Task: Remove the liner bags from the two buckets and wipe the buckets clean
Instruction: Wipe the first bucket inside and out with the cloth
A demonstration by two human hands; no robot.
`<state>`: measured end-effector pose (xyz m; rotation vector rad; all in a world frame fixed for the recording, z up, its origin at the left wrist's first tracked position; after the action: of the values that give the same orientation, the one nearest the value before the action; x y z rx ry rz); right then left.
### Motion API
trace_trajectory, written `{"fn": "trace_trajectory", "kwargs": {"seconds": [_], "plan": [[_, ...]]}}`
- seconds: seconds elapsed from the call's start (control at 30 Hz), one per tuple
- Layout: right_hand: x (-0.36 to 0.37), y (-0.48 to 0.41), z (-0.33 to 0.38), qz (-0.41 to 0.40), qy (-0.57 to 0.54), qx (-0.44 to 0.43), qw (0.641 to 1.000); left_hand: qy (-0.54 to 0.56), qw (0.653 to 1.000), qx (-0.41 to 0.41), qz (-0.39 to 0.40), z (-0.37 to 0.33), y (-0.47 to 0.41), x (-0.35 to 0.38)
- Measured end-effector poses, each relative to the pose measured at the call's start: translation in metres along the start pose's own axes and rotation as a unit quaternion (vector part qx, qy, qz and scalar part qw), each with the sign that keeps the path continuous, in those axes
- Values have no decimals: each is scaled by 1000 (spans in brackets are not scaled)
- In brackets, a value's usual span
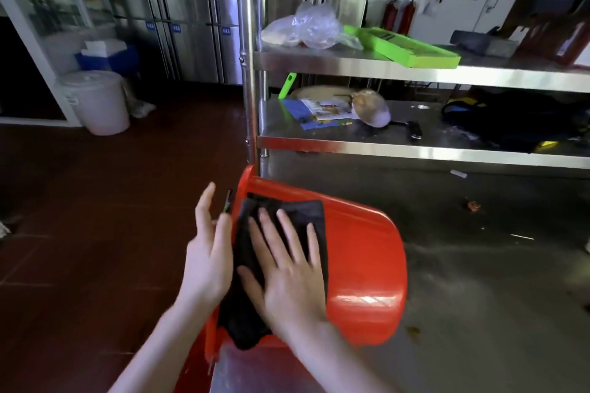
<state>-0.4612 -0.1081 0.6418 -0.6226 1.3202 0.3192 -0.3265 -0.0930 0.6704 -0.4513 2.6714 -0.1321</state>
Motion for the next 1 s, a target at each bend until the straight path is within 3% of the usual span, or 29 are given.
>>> {"fn": "trace_trajectory", "kwargs": {"seconds": [0.13, 0.23, 0.37, 0.5, 0.57, 0.7, 0.8, 0.9, 1.0], "plan": [[8, 15, -5, -6, 14, -7, 1000, -68, 994, -67, 59, -37, -67, 15], [2, 11, -42, 16, 13, 17, 1000, -96, 994, -4, 44, -37, -61, 26], [-14, 17, -127, 19, 12, 184, 983, -43, 996, 54, 51, -4, -17, 31], [-32, -14, -169, 79, -96, 331, 935, -26, 996, 69, 49, 5, -8, 35], [-30, -38, -140, 76, -54, 298, 950, -36, 996, 68, 48, 2, -16, 36], [-14, -57, -43, 34, -6, 86, 996, -72, 995, 64, 15, 4, -25, 39], [-8, -51, -37, 25, -1, 24, 999, -52, 997, 56, 9, 6, -22, 44], [-9, -31, -86, 14, 12, 62, 998, -42, 996, 70, 18, 4, -16, 61], [-23, -8, -158, 1, -14, 216, 976, -23, 995, 90, 45, 5, -5, 76]]}}
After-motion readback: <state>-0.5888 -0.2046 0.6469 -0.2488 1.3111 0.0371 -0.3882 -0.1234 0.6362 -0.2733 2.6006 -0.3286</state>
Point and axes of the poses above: each hand's wrist, its own y-axis away from the middle knuckle, its own x-axis out of the palm, z = x × y, the point moved 1 cm from there along -y, towards the middle knuckle, and after that the axes turned 15 degrees about z, right-handed, at the moved point
